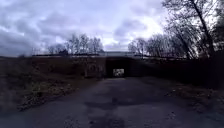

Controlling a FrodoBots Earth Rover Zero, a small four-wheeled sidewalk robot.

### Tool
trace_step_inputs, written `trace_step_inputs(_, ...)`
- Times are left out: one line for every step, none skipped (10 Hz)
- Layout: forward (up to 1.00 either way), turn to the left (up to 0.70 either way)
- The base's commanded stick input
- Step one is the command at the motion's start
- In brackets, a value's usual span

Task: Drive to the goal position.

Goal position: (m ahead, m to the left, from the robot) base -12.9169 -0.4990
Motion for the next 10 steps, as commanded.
trace_step_inputs(0.7,0.0)
trace_step_inputs(0.7,0.0)
trace_step_inputs(0.7,0.0)
trace_step_inputs(0.7,0.0)
trace_step_inputs(0.7,0.0)
trace_step_inputs(0.7,0.0)
trace_step_inputs(0.7,0.0)
trace_step_inputs(0.7,0.0)
trace_step_inputs(0.7,0.0)
trace_step_inputs(0.16,0.0)
